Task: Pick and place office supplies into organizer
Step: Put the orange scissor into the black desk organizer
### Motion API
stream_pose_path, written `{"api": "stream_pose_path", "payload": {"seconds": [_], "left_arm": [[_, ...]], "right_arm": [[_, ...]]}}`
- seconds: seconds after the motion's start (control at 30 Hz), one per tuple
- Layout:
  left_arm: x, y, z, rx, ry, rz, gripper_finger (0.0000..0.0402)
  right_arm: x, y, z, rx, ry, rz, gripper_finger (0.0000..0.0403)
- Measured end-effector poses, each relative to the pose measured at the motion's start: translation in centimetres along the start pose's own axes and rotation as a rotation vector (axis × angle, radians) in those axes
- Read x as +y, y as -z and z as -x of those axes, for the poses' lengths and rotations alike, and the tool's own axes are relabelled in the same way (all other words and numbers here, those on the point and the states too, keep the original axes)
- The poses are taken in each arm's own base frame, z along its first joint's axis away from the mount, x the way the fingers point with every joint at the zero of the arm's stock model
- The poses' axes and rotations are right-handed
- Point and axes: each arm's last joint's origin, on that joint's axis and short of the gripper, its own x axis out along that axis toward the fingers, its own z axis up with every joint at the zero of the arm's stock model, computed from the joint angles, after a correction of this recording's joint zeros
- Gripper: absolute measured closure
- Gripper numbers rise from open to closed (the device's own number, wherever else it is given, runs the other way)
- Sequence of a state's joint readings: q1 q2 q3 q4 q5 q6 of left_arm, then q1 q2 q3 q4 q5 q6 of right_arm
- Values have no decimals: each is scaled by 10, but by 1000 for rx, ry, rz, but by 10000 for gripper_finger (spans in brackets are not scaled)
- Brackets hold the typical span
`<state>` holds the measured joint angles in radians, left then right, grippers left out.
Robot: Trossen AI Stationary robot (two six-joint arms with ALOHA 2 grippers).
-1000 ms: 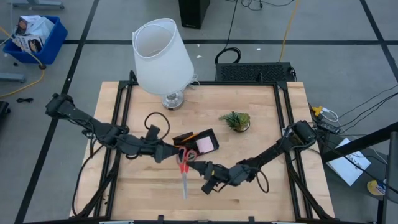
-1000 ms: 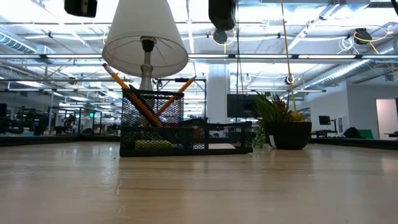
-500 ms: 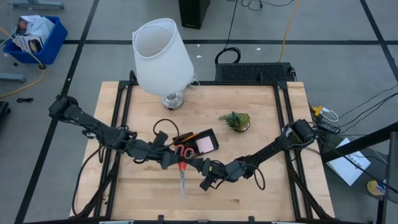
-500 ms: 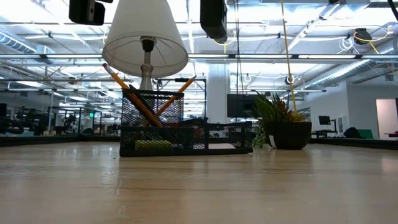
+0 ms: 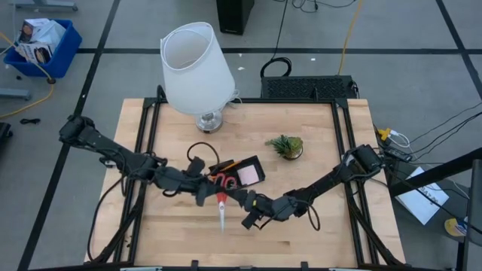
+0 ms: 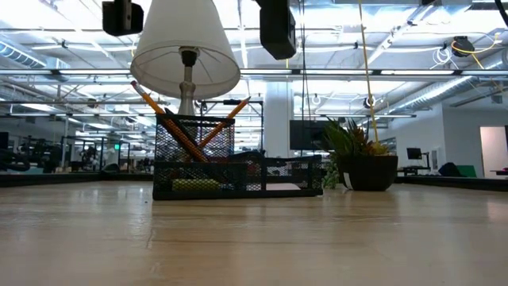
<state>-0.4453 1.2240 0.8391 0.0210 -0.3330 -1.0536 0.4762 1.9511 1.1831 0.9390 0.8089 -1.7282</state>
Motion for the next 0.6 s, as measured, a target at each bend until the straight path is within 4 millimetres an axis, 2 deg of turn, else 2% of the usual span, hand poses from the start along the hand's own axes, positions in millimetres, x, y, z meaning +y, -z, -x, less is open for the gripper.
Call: {"api": "stream_pose_path", "payload": {"seconds": [0.2,0.33,0.47,0.6], "left_arm": [[5,-4,3,-33,-66,-132,360],[9,-5,7,-39,-114,-206,366],[10,-7,7,-57,-131,-256,366],[11,-9,7,-110,-180,-348,366]], "right_arm": [[0,7,1,222,-11,-131,292],[7,13,3,298,-22,-154,254],[19,16,8,328,-45,-130,235],[30,22,16,374,-44,-179,233]]}}
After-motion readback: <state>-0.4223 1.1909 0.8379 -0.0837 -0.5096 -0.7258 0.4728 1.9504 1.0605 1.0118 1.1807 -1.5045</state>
